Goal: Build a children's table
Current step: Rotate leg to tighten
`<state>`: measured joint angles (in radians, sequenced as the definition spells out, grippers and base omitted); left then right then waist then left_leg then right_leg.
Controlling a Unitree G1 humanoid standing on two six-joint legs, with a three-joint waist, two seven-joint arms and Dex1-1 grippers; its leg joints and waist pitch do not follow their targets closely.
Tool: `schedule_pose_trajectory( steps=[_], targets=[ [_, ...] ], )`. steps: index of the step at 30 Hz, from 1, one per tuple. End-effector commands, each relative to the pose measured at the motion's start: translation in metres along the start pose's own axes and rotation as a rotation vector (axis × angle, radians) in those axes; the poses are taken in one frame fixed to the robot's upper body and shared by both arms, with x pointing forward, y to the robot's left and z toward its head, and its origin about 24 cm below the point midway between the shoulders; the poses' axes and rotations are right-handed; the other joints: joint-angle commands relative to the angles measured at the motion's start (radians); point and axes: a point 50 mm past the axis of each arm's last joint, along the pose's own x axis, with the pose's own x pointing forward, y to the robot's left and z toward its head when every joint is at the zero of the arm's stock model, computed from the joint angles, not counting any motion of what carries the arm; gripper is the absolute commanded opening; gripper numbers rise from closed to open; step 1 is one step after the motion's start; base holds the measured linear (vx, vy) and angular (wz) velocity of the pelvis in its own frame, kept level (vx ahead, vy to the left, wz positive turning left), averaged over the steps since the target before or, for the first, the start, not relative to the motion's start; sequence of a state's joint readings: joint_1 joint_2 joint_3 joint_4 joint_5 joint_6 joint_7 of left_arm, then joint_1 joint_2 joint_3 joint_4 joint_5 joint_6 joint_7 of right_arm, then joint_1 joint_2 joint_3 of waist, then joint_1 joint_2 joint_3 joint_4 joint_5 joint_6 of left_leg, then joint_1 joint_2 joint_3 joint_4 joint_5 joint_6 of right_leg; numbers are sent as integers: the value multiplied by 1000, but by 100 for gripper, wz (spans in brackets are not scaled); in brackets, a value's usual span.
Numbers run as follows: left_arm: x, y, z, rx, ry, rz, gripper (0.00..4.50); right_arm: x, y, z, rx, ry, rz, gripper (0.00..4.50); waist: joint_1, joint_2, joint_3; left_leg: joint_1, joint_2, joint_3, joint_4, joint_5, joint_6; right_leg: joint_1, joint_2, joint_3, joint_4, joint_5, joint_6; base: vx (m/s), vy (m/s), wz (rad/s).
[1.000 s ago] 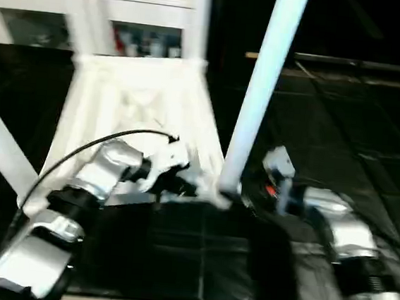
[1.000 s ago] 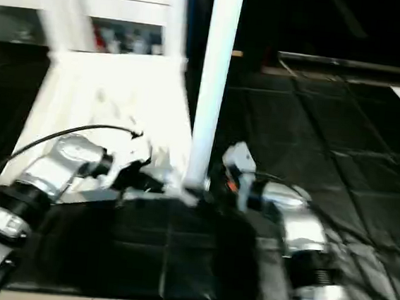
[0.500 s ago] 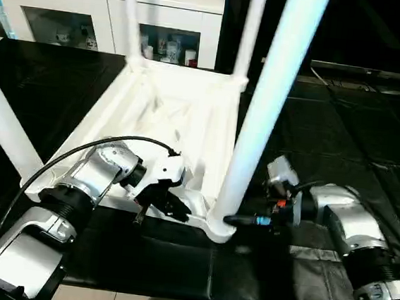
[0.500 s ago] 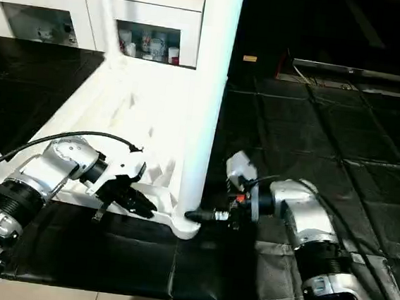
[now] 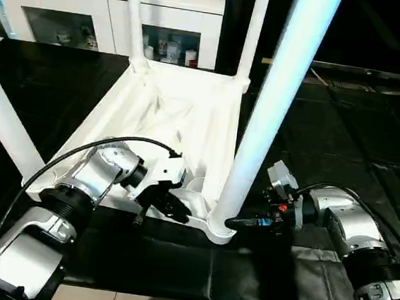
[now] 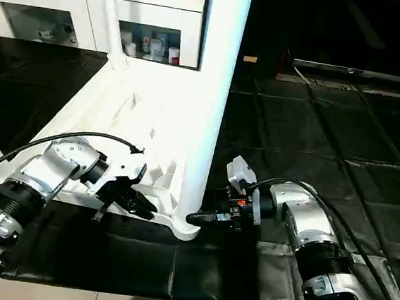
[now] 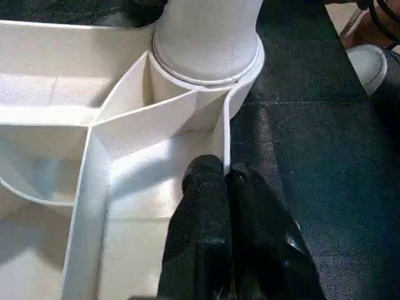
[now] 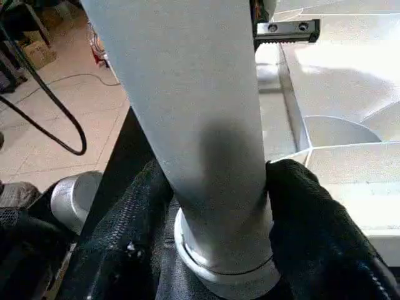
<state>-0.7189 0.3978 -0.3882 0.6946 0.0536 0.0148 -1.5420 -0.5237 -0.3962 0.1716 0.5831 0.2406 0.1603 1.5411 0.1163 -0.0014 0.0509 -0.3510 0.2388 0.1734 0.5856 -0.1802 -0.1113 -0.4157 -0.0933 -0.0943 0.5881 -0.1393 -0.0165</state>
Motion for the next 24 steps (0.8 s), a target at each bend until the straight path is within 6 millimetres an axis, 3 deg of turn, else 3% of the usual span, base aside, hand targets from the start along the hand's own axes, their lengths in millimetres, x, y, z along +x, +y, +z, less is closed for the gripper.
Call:
schedule_pose_trajectory(
  steps=[1,6,8,10,11,14,16,18,20,21,22,24],
  targets=[
    [7,4,7,7,-4,17,0,3,2,5,6,-40,36,208,-6,-10,-72,4,-7,18,-64,-210,58,59,-36,39,-56,-275,-226,0,0,0],
    [11,12,9,-44,-41,144,0,13,3,2,21,-83,-29,200,0,-14,-66,11,-8,19,-63,-244,49,50,-40,41,-68,-384,-189,0,0,0],
    [16,16,16,-103,-106,234,0,25,1,-2,37,-114,-160,199,-3,-18,-61,9,-9,17,-66,-251,33,48,-41,40,-72,-434,-163,0,0,0],
    [22,18,23,-148,-168,275,0,35,-2,-4,55,-128,-266,198,-13,-22,-61,2,-16,10,-69,-263,22,56,-43,32,-81,-526,-116,0,0,0],
    [25,19,28,-173,-202,297,0,41,-5,-6,67,-135,-328,197,-18,-20,-58,5,-16,9,-70,-268,17,49,-43,31,-88,-561,-96,0,0,0],
    [31,21,33,-201,-228,344,0,51,-8,-8,87,-142,-426,195,-49,-24,-56,-15,-27,1,-68,-286,7,60,-43,14,-103,-651,-34,0,0,0],
    [41,28,35,-243,-220,440,0,67,-16,-8,120,-152,-559,195,-65,-16,-56,-8,-29,-1,-65,-305,6,51,-41,7,-113,-665,-28,0,0,0],
    [47,33,36,-262,-203,518,0,76,-22,-7,146,-151,-655,194,-86,-17,-55,-5,-34,-4,-63,-335,12,51,-37,-10,-127,-679,-15,0,0,0],
    [53,39,40,-278,-187,615,0,85,-33,-5,183,-128,-816,193,-97,-7,-53,1,-32,-9,-63,-377,18,46,-36,-23,-137,-685,-11,0,0,0],
    [54,41,42,-284,-189,638,0,87,-36,-4,193,-118,-853,193,-105,2,-53,13,-27,-14,-66,-415,18,47,-38,-34,-147,-670,-16,0,0,0],
    [55,42,44,-281,-185,648,0,88,-38,-3,202,-121,-881,193,-111,2,-55,14,-25,-17,-67,-428,20,51,-39,-37,-147,-645,-22,0,0,0],
    [55,43,47,-276,-180,658,0,88,-42,2,227,-156,-916,193,-128,14,-51,16,-10,-30,-83,-514,36,68,-40,-51,-149,-563,-38,0,0,0]
  ],
)
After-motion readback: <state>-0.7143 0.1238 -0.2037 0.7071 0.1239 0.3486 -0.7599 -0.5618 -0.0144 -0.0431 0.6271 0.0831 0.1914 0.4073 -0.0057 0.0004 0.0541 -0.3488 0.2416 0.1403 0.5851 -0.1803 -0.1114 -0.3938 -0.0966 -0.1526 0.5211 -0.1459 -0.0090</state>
